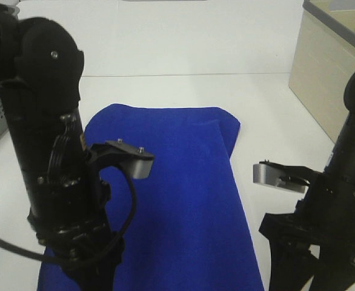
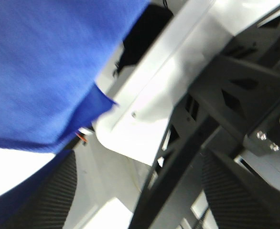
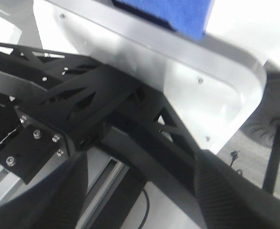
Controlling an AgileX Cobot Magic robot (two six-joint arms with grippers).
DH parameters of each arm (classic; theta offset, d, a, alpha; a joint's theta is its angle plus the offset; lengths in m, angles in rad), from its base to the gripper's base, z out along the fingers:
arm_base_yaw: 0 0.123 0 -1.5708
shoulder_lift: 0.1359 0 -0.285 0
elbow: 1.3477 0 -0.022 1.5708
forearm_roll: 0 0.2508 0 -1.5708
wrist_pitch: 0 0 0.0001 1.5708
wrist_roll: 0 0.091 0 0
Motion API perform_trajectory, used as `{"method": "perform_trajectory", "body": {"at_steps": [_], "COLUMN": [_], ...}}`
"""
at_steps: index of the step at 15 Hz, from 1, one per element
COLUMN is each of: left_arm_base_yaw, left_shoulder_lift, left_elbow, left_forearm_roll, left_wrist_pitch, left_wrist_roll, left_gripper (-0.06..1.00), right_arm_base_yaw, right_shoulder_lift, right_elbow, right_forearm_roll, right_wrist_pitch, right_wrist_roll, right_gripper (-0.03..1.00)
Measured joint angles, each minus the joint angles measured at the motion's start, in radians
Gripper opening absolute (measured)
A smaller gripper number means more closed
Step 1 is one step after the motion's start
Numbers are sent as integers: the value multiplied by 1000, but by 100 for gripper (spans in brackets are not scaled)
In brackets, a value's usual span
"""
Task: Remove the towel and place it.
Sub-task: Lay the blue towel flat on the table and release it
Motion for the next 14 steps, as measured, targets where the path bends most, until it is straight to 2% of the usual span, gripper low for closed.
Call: {"method": "perform_trajectory", "body": {"at_steps": [2, 4, 6, 10, 12, 14], "left_arm_base_yaw": [8, 68, 195, 454, 552, 613], "left_shoulder_lift": [0, 0, 0, 72, 133, 202], "left_elbow": [-75, -126, -179, -307, -385, -464], "left_forearm_roll": [49, 83, 108, 87, 55, 47], "left_wrist_pitch": [2, 2, 3, -39, -56, -67], "left_wrist_roll": [0, 0, 1, 42, 57, 61], "left_gripper": [69, 69, 69, 69, 69, 69], "right_arm_base_yaw": [-1, -13, -98, -319, -337, -337], "right_shoulder_lift": [1, 1, 14, 127, 216, 296], "right_elbow": [-86, -190, -300, -585, -752, -912], "right_forearm_roll": [-33, -71, -70, -65, -67, -68], "right_wrist_pitch": [5, 12, 31, 61, 70, 70], "right_wrist_roll": [5, 18, 27, 19, 18, 18], "right_gripper": [64, 64, 64, 64, 64, 64]}}
